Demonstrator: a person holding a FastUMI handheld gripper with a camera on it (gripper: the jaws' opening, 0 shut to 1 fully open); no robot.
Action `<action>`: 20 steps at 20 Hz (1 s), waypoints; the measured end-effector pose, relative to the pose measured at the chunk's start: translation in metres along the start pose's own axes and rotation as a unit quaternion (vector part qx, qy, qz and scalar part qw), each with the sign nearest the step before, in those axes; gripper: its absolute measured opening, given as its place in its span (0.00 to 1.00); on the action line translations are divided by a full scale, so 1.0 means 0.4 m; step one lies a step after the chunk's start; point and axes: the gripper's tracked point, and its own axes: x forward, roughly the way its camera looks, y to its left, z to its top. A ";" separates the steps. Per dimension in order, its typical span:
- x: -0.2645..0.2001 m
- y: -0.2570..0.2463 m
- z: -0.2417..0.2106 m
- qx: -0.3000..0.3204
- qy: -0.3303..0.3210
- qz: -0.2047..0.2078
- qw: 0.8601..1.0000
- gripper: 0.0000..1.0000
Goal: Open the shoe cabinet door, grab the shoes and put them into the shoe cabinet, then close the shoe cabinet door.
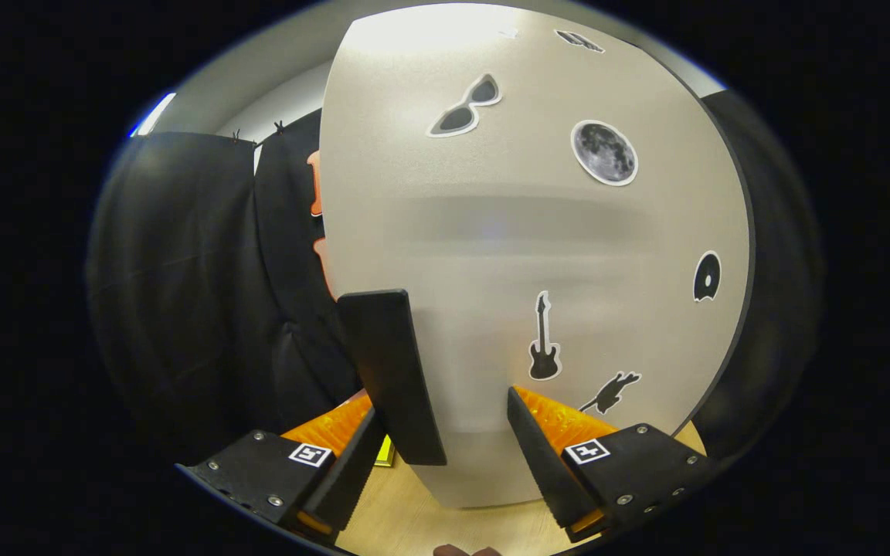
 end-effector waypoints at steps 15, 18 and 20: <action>0.022 -0.002 0.014 0.003 -0.010 -0.009 1.000 0.96; 0.023 -0.002 0.014 0.007 -0.011 -0.011 1.000 0.97; 0.023 -0.001 0.015 0.007 -0.007 -0.012 1.000 0.97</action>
